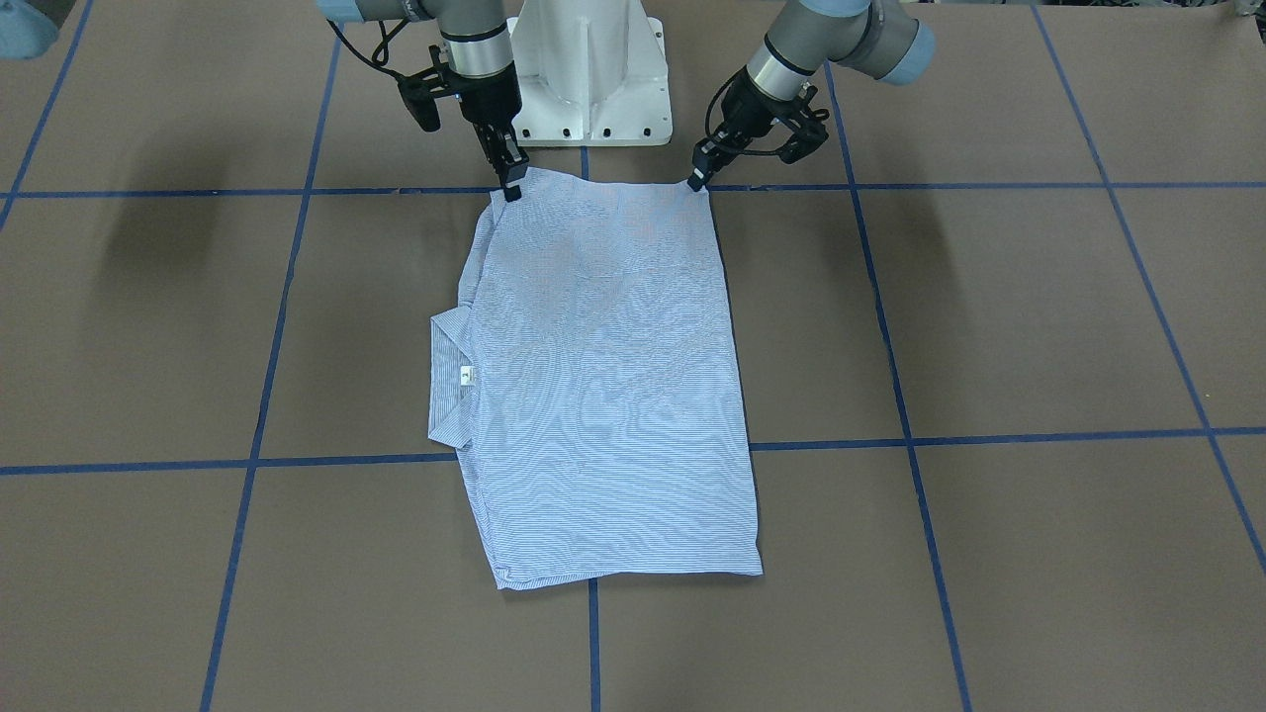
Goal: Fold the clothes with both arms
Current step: 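Lower the left gripper to the shirt's near edge and grasp both near corners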
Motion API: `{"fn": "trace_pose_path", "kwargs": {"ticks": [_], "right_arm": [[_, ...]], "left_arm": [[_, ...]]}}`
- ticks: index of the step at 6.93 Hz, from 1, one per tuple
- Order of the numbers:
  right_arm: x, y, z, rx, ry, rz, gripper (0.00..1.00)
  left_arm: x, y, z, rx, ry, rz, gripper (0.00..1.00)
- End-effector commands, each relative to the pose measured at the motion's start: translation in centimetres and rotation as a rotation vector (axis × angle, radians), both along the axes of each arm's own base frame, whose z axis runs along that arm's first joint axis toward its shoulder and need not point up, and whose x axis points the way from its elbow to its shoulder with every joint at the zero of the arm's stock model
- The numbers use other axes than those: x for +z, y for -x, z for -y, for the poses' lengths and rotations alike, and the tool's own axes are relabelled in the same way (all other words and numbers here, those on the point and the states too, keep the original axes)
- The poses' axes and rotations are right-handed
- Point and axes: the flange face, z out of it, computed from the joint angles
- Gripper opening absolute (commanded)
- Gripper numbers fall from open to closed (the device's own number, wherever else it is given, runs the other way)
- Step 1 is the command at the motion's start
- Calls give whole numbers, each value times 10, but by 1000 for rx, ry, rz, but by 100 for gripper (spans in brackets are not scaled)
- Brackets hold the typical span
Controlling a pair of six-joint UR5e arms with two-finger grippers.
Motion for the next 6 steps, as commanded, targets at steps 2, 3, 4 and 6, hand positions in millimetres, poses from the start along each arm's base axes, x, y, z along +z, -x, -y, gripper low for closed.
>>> {"fn": "trace_pose_path", "kwargs": {"ticks": [2,3,4,6], "right_arm": [[-1,-3,1,3,1,4,0],[-8,-23,1,10,-1,32,0],[-20,-73,-2,14,-6,88,0],[-42,-114,8,44,-9,148,0]], "left_arm": [[-18,13,1,-5,-3,-38,0],[-33,33,-2,-6,1,-74,0],[-58,63,-7,-4,5,-132,0],[-105,110,-8,7,-3,-222,0]]}}
